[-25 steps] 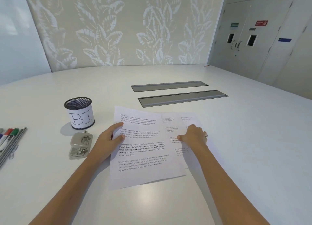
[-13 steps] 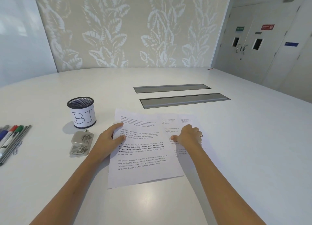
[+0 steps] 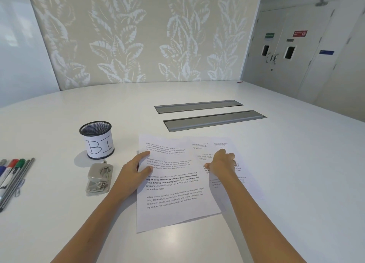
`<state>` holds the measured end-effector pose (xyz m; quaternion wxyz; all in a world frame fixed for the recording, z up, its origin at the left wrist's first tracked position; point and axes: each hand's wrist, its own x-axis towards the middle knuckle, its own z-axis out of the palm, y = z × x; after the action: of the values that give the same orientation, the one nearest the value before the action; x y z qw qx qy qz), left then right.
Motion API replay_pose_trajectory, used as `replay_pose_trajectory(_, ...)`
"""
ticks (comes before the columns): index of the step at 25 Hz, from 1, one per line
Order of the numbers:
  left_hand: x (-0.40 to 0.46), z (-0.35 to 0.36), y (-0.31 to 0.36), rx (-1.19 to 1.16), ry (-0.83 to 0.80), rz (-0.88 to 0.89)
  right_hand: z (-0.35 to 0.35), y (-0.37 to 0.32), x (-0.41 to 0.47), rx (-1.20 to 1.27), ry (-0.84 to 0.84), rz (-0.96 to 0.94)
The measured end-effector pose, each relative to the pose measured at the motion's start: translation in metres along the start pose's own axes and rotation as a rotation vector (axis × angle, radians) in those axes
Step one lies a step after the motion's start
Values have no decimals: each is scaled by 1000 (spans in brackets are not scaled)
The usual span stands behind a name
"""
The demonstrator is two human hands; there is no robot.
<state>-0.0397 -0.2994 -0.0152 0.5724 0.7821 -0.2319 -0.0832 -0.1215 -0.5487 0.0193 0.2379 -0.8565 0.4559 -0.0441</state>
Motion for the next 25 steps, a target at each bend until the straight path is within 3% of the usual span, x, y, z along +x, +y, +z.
replay_pose_trajectory(10,1,-1,2,50,-12,22,-5,2,9,-83,-10,40)
replay_pose_trajectory(14,0,-2,1,34,-18,14,-11,5,14,48,-60,8)
replay_pose_trajectory(19,1,-2,1,63,5,15,-27,17,17,211,-3,-67)
replay_pose_trajectory(21,2,-4,-1,53,5,-1,-41,26,17,238,94,-142)
replay_pose_trajectory(25,3,-5,-3,63,5,-9,-102,27,9,232,553,-274)
